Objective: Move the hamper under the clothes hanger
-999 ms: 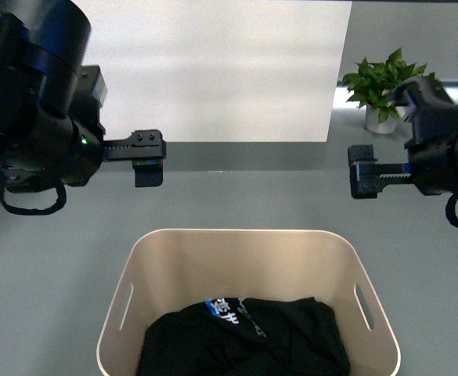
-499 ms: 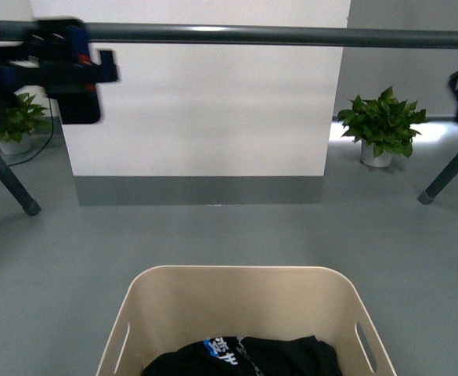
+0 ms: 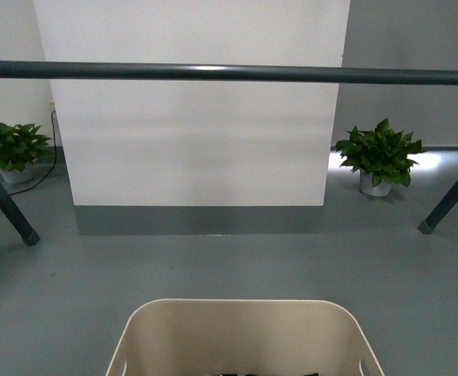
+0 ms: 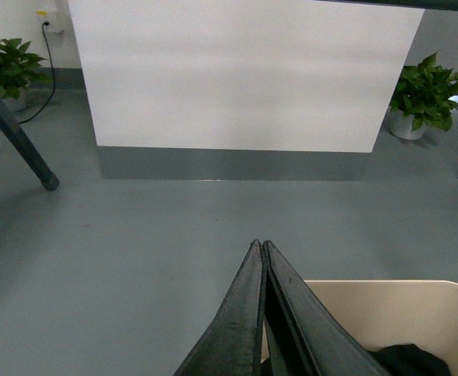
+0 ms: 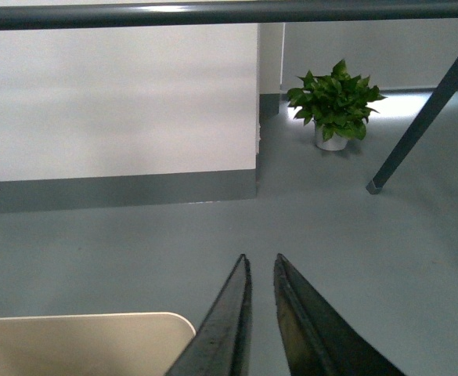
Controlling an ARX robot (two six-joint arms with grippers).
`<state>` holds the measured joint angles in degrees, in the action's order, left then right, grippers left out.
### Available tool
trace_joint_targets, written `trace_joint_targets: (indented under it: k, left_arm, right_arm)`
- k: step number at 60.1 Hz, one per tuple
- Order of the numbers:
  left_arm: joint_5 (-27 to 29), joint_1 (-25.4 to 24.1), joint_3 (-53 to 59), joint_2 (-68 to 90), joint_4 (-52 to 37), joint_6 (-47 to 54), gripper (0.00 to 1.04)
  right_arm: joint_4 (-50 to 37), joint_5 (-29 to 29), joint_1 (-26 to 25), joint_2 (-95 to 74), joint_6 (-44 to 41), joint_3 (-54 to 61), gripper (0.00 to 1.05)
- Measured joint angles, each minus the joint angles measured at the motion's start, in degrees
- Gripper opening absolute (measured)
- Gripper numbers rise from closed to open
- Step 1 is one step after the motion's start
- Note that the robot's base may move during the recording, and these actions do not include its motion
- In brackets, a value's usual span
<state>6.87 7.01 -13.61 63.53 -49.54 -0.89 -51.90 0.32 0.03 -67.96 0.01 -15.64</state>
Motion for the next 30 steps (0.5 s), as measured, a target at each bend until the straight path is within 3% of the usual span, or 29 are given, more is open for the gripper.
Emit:
trace_joint_targets:
  k: [15, 19, 30]
  left_arm:
    - [-2.34, -2.23, 5.70, -8.68, 3.15, 0.15, 0.03]
    - [-6.14, -5.05, 7.15, -11.76, 4.87, 0.28, 0.03]
    - [-6.56, -6.80, 9.09, -17.00, 8.09, 0.35, 0.03]
  right_arm:
    - [2.32, -0.20, 0.00, 8.57, 0.04, 6.51, 0.02]
    - [3.78, -0.20, 0.00, 11.52, 0.04, 8.02, 0.02]
    - [6.84, -0.22, 0.00, 16.81, 0.04, 10.34, 0.02]
